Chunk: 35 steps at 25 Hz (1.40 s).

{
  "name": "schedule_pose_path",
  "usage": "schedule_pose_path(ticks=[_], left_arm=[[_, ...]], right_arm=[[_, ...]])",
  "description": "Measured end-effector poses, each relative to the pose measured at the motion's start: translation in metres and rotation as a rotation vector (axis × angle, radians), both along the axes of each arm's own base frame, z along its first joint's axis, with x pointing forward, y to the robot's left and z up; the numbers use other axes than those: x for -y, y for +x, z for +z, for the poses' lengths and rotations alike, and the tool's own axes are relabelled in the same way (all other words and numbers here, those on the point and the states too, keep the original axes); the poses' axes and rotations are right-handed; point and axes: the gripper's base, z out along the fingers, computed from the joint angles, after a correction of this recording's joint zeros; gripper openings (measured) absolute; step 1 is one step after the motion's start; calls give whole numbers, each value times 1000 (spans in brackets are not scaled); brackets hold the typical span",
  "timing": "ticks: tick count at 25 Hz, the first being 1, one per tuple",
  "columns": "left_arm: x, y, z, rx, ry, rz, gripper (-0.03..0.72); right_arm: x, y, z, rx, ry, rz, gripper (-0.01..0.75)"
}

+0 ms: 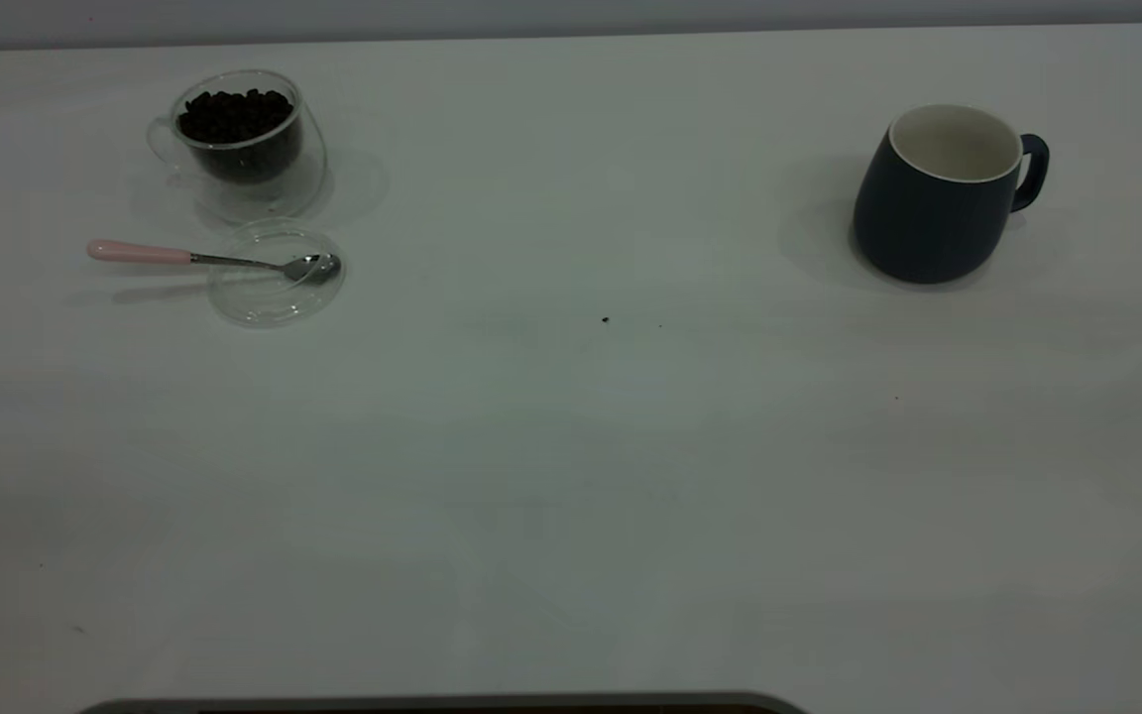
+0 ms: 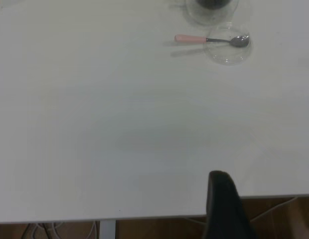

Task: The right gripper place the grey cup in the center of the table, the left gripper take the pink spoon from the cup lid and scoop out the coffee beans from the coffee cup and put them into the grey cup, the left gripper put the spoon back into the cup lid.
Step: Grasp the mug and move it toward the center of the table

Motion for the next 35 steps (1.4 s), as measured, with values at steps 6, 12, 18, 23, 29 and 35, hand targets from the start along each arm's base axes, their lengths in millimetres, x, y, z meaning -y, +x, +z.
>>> schedule_pose_path(ticks=[6,12,18,23,29,35], left_arm=[[0,0,0,0,0,0,484],[0,0,0,0,0,0,484],[0,0,0,0,1,-1,484],[0,0,0,0,1,-1,484],[0,0,0,0,1,-1,484],[0,0,0,0,2,-2,484]], right_arm=[[1,74,43,-186,-165,114,591],[-1,169,22,-368,-255,268,591],[-4,238,-30,-442,-375,470,591],[-7,276,-78,-469,-446,576,591],[-14,309,-137,-480,-495,631,591],[-13,343,-183,-552,-528,682,591]])
